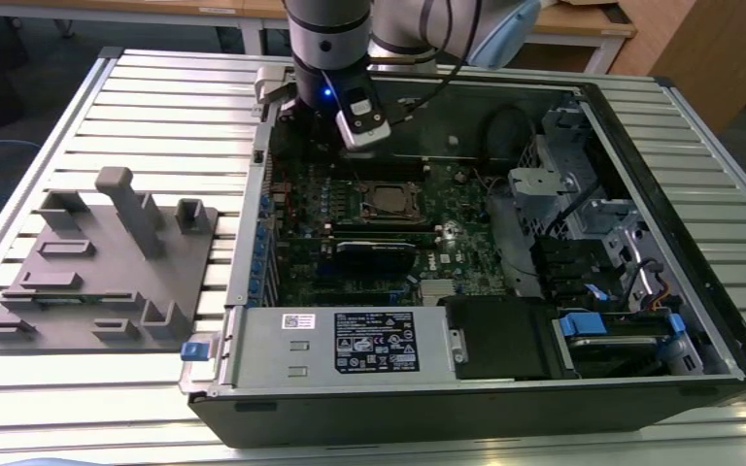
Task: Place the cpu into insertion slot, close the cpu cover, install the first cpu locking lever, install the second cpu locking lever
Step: 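Install the first cpu locking lever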
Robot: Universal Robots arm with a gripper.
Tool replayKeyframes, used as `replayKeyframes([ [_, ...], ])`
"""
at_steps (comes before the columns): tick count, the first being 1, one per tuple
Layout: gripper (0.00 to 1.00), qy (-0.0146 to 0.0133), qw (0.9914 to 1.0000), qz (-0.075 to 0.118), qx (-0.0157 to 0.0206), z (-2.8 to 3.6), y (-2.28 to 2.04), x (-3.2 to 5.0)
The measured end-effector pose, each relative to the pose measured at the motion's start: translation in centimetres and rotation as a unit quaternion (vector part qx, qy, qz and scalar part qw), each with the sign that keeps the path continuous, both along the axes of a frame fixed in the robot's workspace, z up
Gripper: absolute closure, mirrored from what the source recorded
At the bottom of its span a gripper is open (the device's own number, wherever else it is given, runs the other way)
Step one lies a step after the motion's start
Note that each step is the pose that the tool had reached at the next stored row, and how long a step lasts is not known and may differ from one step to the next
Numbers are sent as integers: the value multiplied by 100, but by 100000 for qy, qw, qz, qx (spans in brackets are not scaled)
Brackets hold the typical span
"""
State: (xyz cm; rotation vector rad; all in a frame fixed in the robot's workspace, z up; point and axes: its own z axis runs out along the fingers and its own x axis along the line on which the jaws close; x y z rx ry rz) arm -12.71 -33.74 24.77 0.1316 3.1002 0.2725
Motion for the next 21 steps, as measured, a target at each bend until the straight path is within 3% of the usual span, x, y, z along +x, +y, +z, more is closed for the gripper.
replayKeyframes([
  [2,90,0,100000,1,221,0,-1,-2],
  [7,90,1,99984,7,1768,0,-3,-7],
  [10,90,3,99956,6,2969,0,-5,-9],
  [12,90,3,99939,6,3499,0,-7,-9],
  [21,90,0,99934,4,3643,0,-7,32],
])
